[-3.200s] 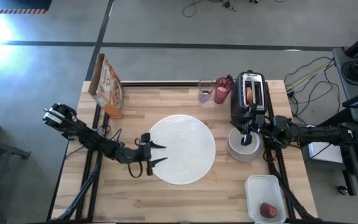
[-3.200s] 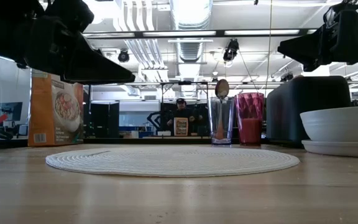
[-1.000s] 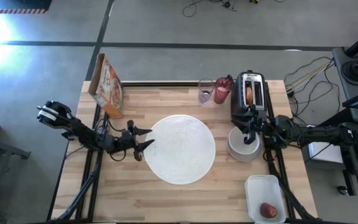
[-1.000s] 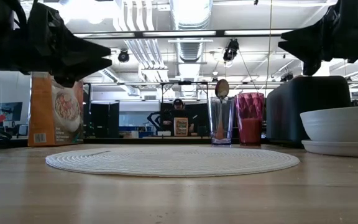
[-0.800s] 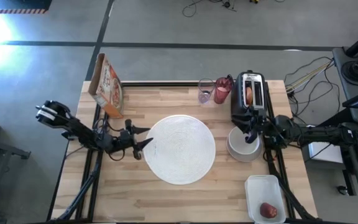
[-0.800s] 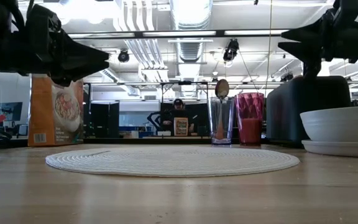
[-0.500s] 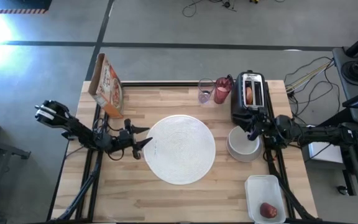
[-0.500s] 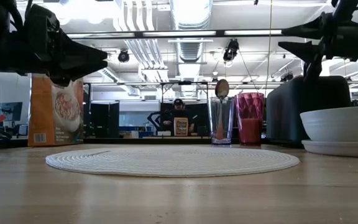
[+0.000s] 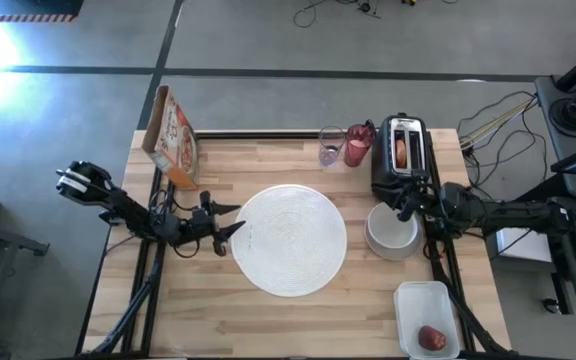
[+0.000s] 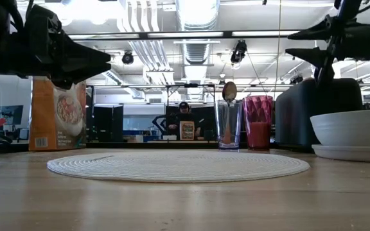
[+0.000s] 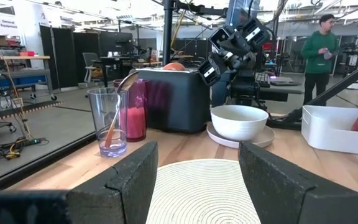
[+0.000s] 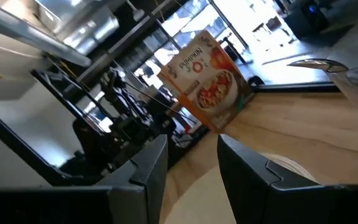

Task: Arrange a breakfast setting
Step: Put the white bowl on the left of the white table mat

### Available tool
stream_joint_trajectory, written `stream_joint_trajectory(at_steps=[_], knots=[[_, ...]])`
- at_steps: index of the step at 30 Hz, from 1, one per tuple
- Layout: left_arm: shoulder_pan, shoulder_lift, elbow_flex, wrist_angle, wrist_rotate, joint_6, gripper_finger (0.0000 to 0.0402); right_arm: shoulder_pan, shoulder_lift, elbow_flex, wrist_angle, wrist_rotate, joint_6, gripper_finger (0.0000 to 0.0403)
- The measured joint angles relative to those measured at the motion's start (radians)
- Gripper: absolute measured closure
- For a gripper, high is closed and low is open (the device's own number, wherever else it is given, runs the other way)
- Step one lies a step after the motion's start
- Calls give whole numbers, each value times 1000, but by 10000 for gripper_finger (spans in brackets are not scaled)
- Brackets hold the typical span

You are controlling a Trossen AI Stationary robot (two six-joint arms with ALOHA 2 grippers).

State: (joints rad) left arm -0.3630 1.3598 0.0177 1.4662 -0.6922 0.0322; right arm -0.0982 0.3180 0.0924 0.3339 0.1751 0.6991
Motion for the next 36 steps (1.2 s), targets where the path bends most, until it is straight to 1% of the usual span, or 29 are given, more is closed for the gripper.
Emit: stream_joint_trajectory(at_steps=[4, 6, 7, 10, 12, 14, 17, 27, 31, 36], knots=[[0, 0, -2, 0, 1, 0, 193, 0, 19, 127, -229, -17, 0, 247], [0, 0, -3, 0, 1, 0, 193, 0, 40, 200, -380, -13, 16, 234], [0, 0, -5, 0, 1, 0, 193, 0, 53, 241, -462, 3, 44, 229], [0, 0, -9, 0, 2, -15, 193, 0, 98, 356, -736, 58, 196, 222], [0, 0, -9, 0, 2, -25, 193, 0, 130, 419, -890, 62, 281, 221], [0, 0, -9, 0, 2, -26, 193, 0, 167, 467, -992, 58, 345, 220], [0, 0, -9, 0, 2, -26, 193, 0, 225, 510, -1043, 23, 389, 220], [0, 0, -10, -2, 2, -16, 193, 0, 462, 541, -1039, -180, 546, 220], [0, 0, -10, -10, 2, -15, 193, 2, 557, 539, -1042, -223, 579, 220], [0, 1, -10, -22, 4, -15, 193, 4, 626, 542, -1035, -239, 592, 220]])
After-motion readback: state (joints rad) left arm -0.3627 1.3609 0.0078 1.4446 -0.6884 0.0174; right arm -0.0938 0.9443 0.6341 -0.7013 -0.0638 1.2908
